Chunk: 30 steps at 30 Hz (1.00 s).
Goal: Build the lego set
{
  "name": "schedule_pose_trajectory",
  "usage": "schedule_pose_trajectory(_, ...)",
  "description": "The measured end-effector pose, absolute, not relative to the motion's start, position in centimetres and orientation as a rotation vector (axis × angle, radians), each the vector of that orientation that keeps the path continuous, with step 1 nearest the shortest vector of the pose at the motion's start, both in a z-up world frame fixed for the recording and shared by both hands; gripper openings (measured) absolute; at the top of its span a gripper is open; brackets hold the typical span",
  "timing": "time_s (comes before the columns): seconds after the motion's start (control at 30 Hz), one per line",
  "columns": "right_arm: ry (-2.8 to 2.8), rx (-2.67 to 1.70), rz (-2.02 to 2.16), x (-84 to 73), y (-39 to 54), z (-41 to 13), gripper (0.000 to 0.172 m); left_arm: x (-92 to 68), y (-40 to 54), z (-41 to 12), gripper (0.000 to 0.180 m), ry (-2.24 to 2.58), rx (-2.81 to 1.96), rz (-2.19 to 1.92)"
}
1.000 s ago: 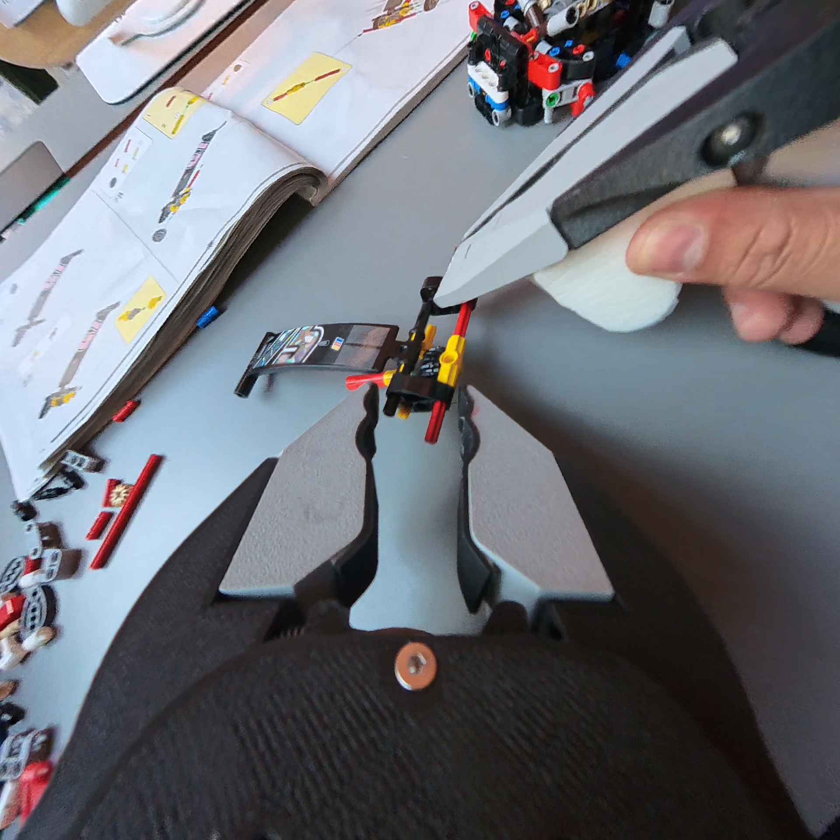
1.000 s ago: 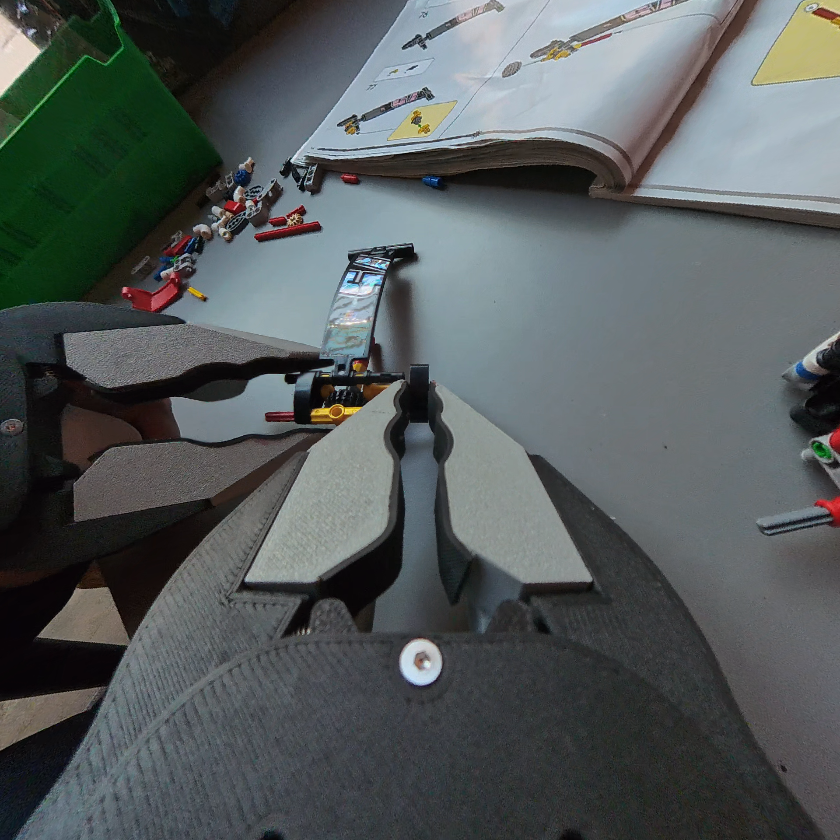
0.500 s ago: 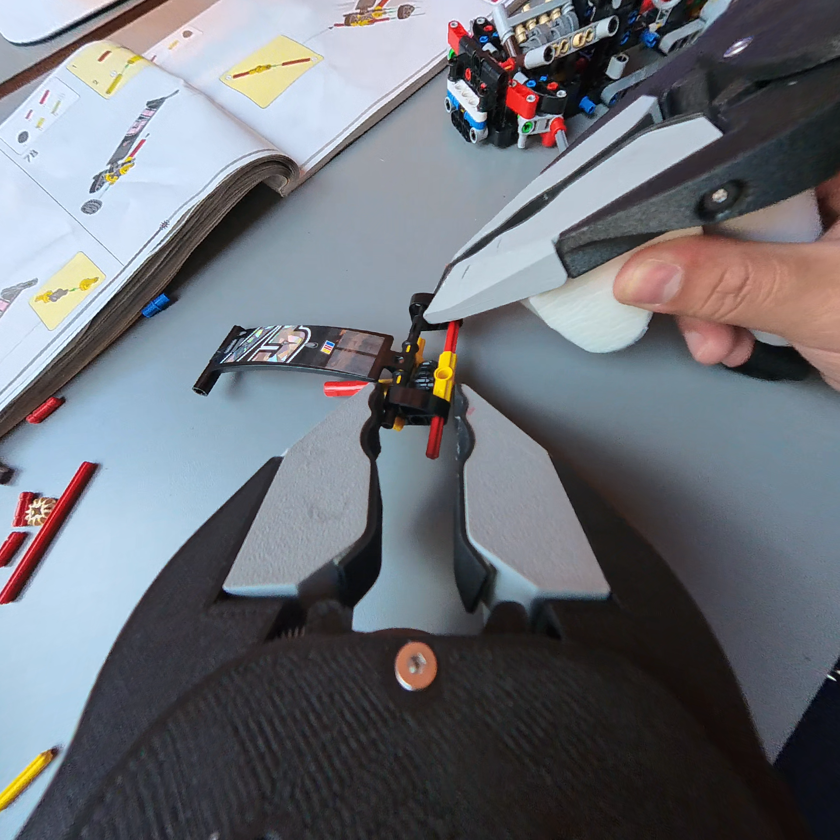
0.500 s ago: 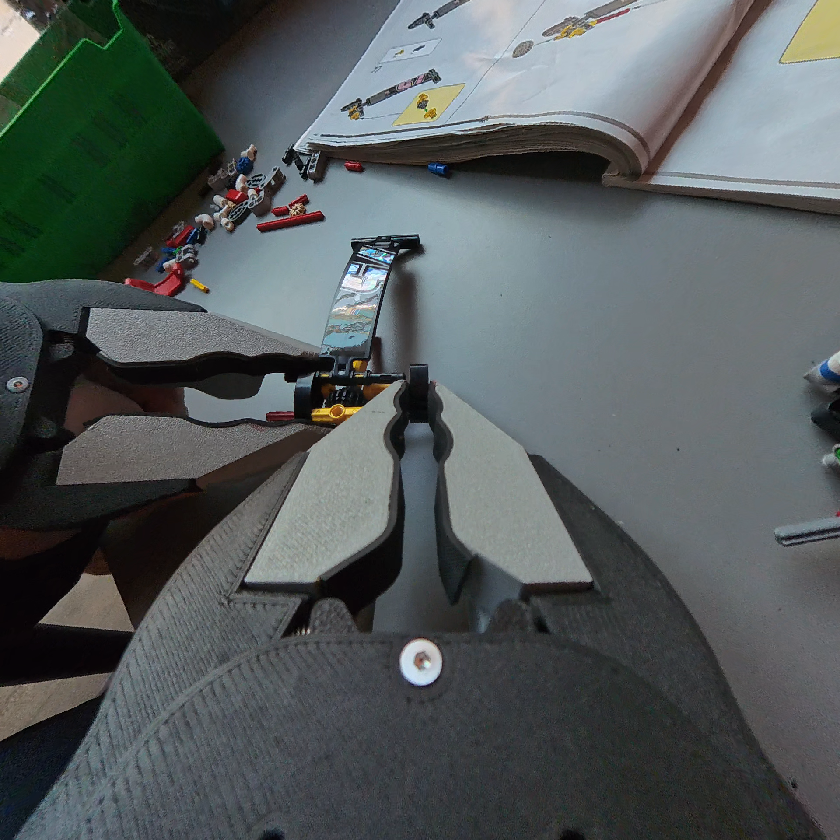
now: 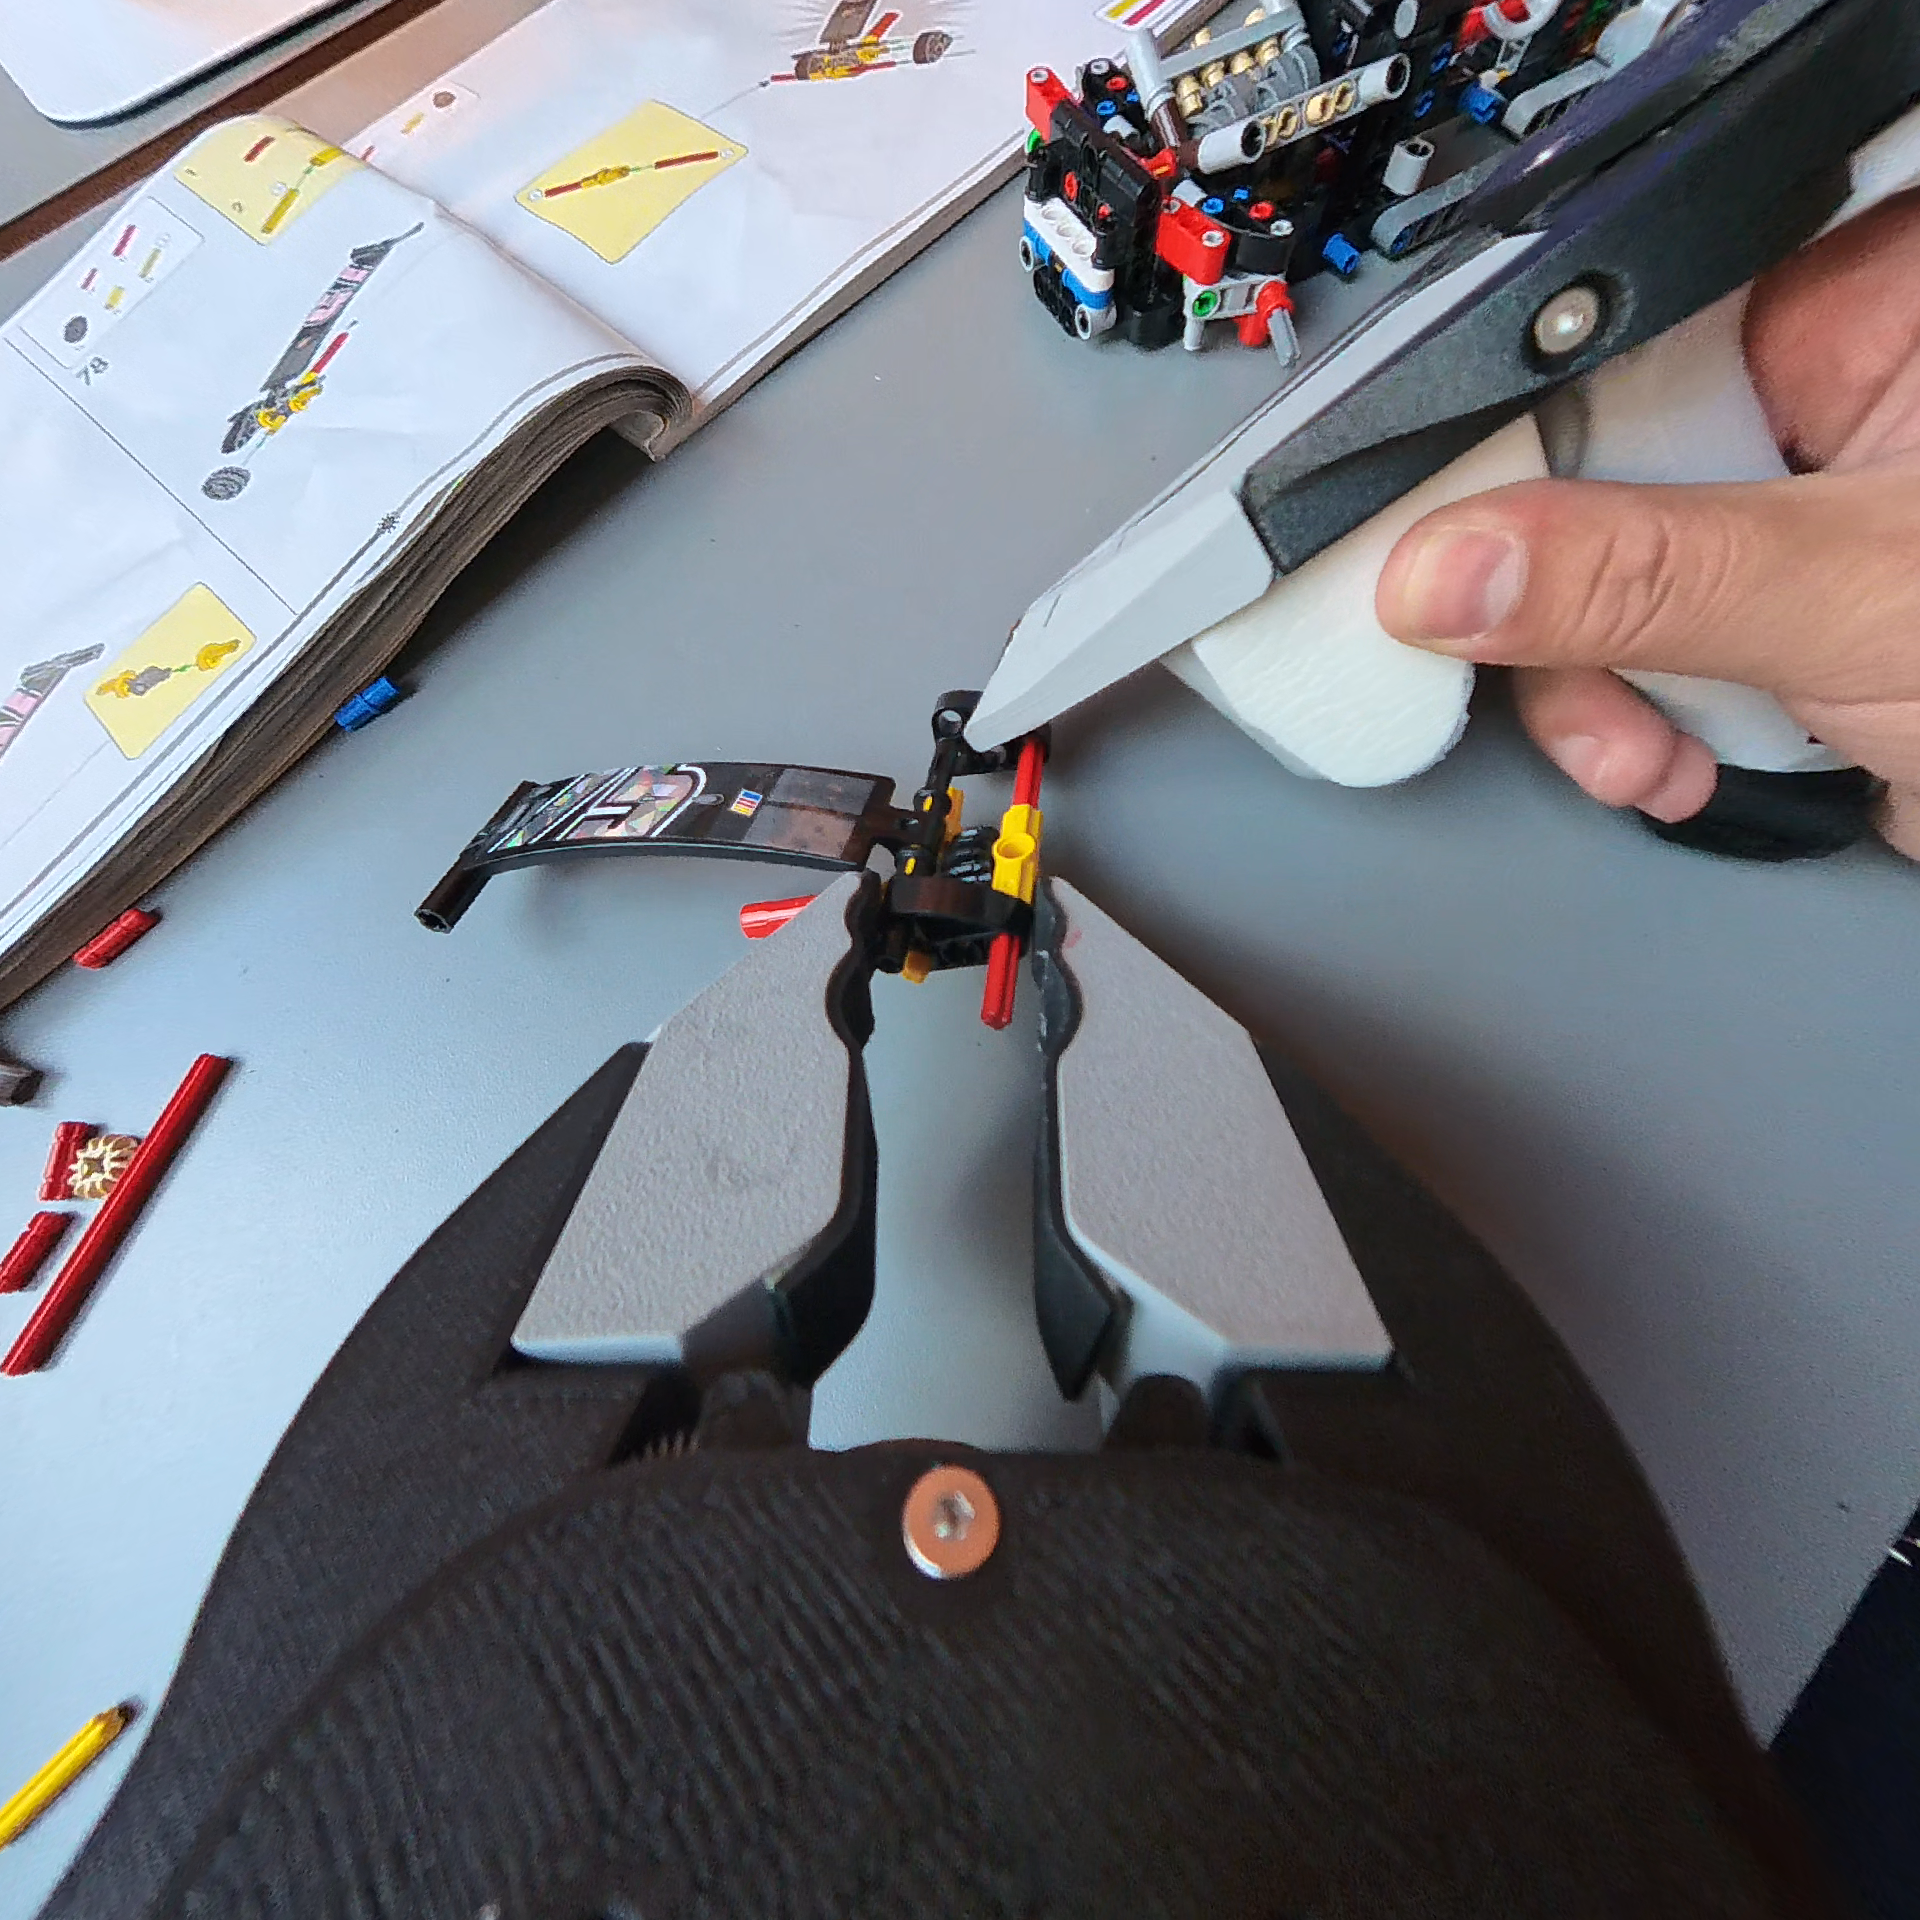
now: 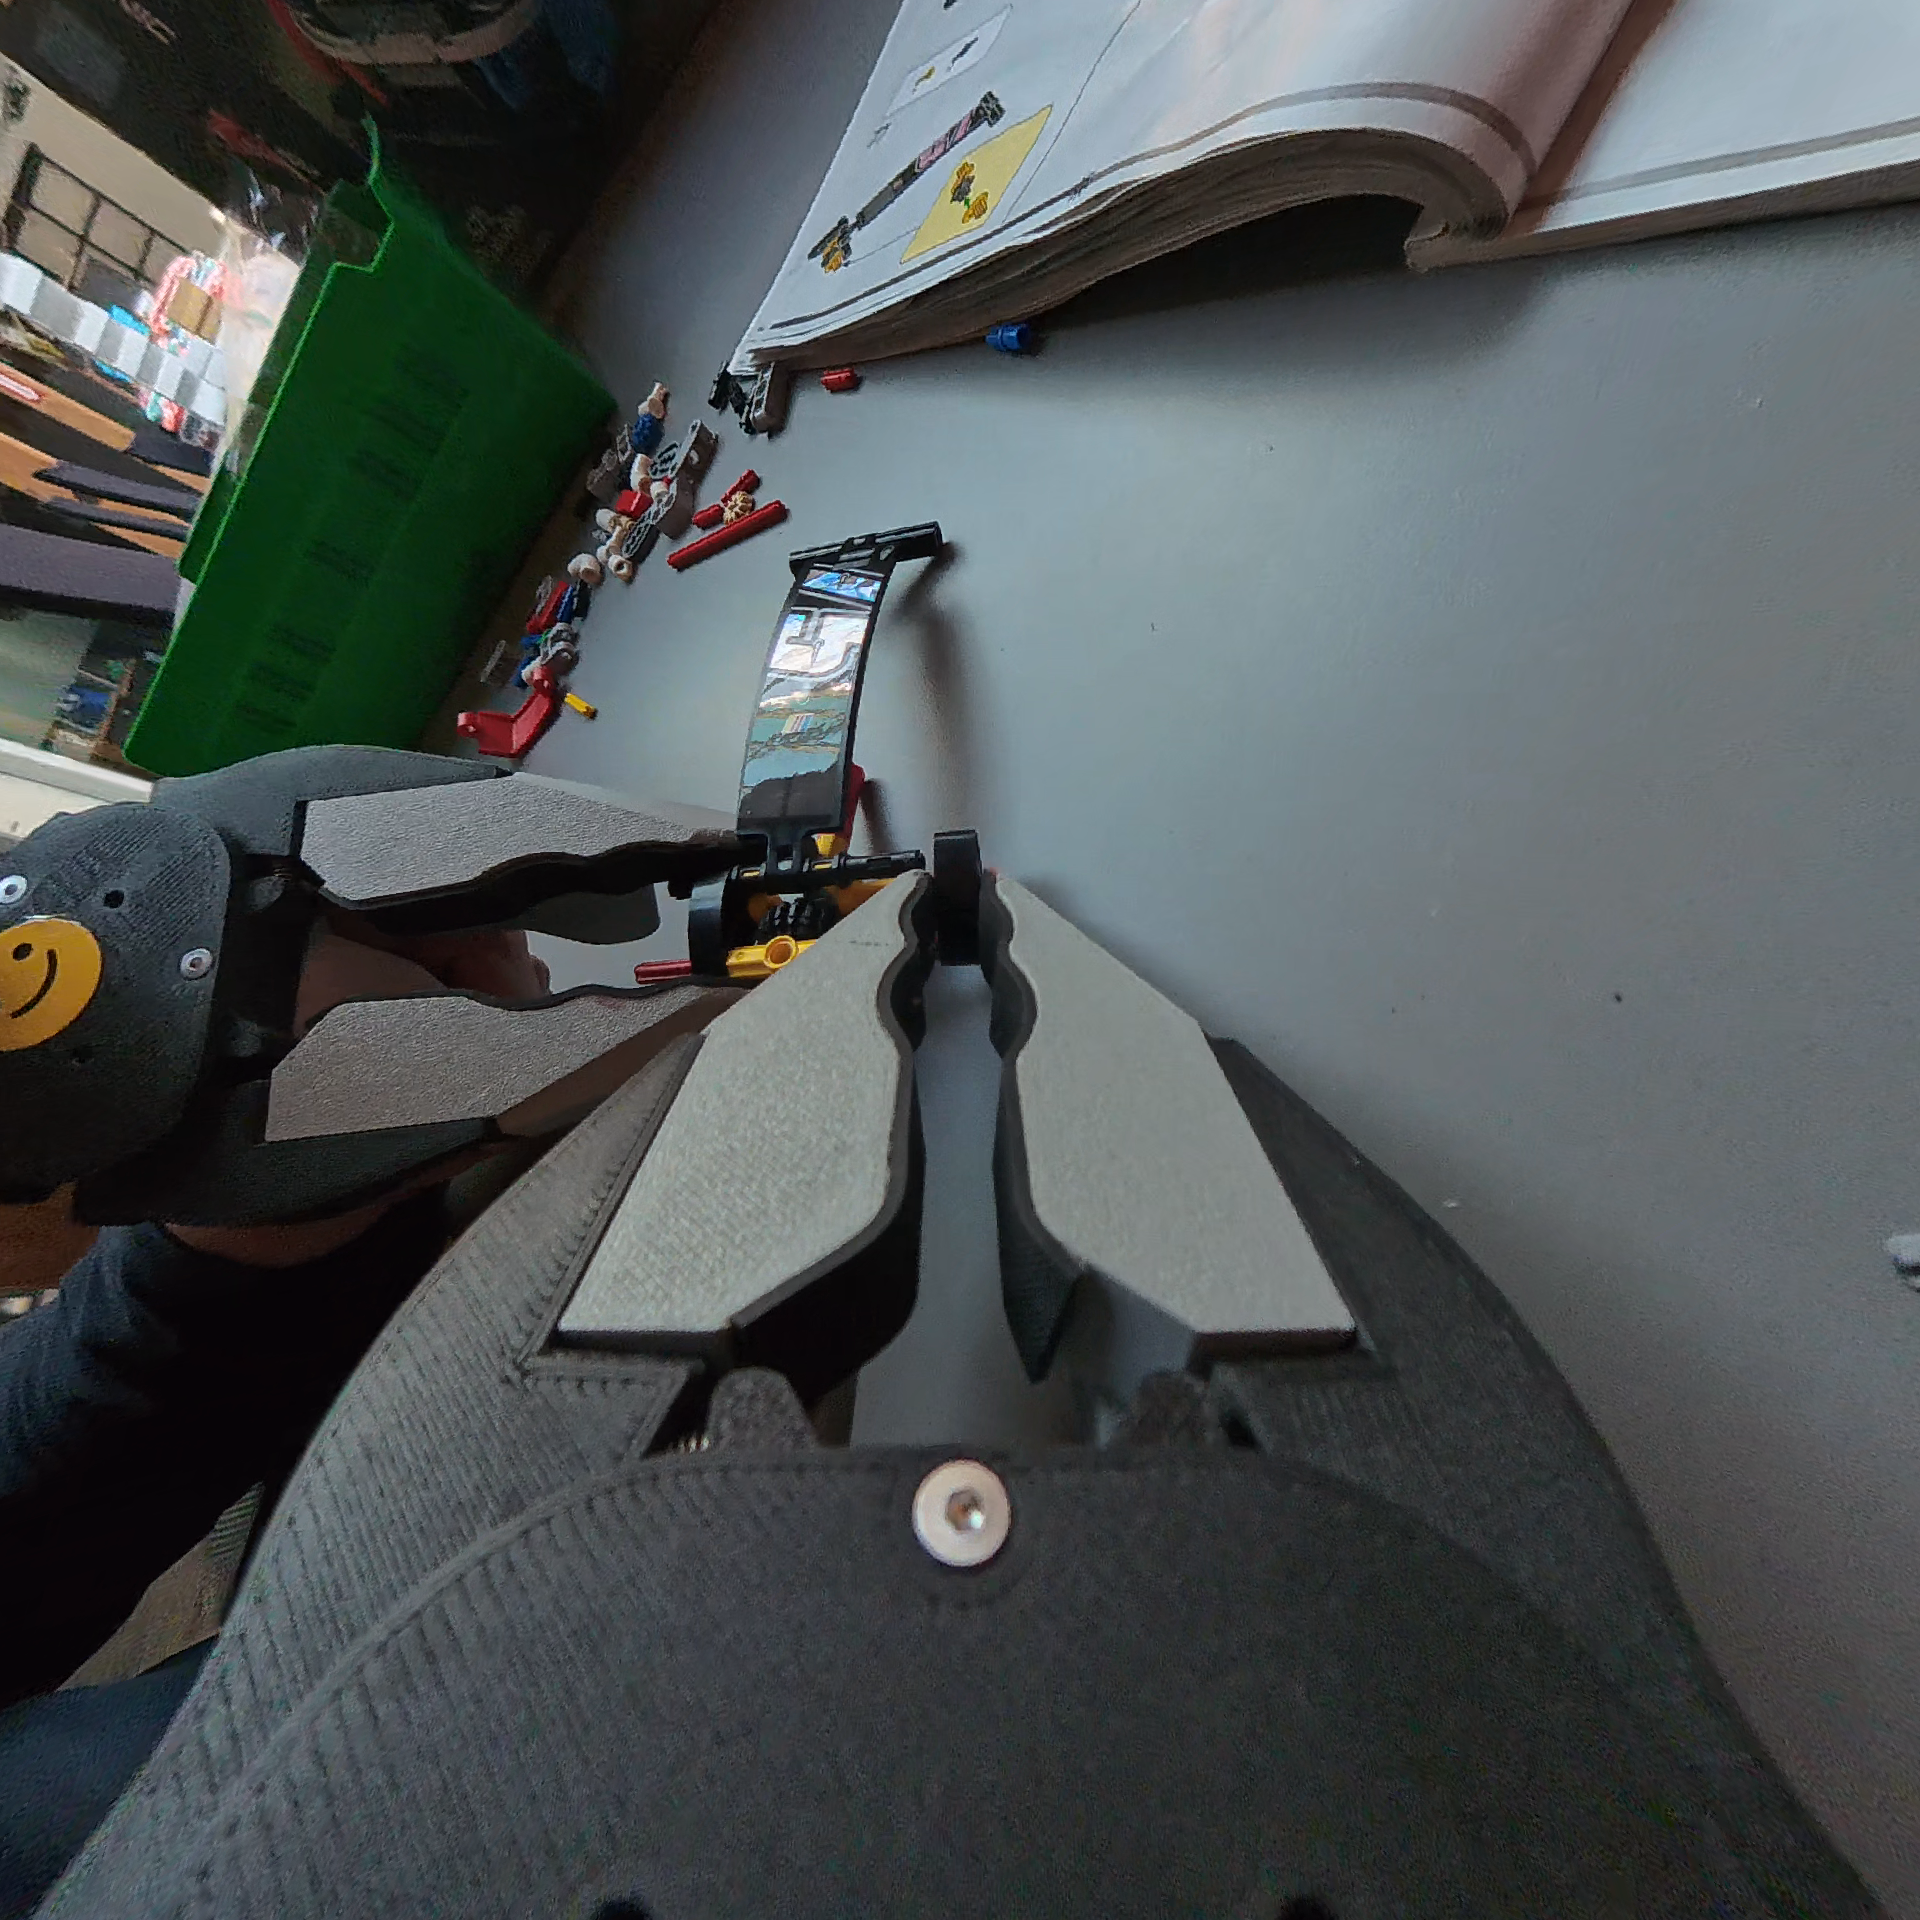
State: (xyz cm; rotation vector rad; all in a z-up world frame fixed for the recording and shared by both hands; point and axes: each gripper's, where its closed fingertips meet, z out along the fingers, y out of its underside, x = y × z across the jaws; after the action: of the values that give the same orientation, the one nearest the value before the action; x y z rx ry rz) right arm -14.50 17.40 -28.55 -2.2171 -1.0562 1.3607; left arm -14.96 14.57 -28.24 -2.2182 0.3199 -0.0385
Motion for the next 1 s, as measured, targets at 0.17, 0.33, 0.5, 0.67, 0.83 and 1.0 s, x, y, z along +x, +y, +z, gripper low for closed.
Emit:
schedule_pose_trajectory(0.17,-1.078,-2.158,1.293,-14.4,17.5,-28.1,0.005,-15.0,14.6,-28.2,0.027,0.32,-2.215,-0.032)
schedule_pose_trajectory(0.33,-1.202,-2.041,0.987,-14.5,17.2,-28.2,0.005,-15.1,14.6,-28.4,0.027,0.334,-2.229,0.015)
schedule_pose_trajectory(0.5,-1.161,-2.121,1.164,-14.6,17.1,-28.4,0.005,-15.0,14.5,-28.4,0.027,0.346,-2.222,0.031)
schedule_pose_trajectory(0.67,-1.23,-2.064,1.169,-14.5,17.0,-28.0,0.005,-15.0,14.5,-28.2,0.026,0.34,-2.211,0.003)
schedule_pose_trajectory(0.83,-1.318,-2.041,1.261,-14.3,16.6,-27.9,0.006,-14.7,14.3,-27.8,0.026,0.367,-2.176,0.006)
schedule_pose_trajectory(1.0,-1.419,-2.102,1.37,-14.2,16.0,-28.7,0.005,-14.2,14.1,-27.8,0.026,0.477,-2.145,0.126)
